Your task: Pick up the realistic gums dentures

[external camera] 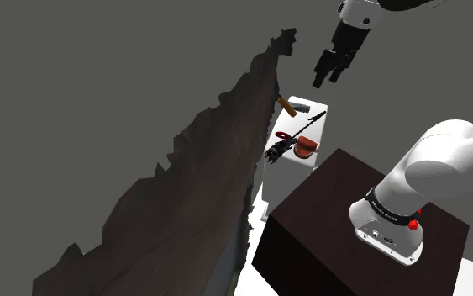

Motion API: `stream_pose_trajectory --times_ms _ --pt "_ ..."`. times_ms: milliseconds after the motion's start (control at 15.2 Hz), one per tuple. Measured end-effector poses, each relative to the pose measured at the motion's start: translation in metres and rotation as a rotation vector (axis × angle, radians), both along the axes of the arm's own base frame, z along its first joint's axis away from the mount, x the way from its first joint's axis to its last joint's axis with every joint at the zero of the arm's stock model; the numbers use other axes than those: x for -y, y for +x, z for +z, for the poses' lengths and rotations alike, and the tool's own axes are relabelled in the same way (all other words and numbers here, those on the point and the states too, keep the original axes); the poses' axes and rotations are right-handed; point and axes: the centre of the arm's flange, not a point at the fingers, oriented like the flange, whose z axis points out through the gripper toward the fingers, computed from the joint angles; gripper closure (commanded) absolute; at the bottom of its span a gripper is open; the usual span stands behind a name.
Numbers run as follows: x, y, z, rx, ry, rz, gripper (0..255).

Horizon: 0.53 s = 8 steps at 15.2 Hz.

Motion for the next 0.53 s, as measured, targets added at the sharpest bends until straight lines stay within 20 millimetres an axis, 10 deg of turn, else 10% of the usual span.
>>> stream_pose_trajectory --times_ms 528 --pt "0.021 0.015 -0.102 -0.022 -0.019 0.046 0"
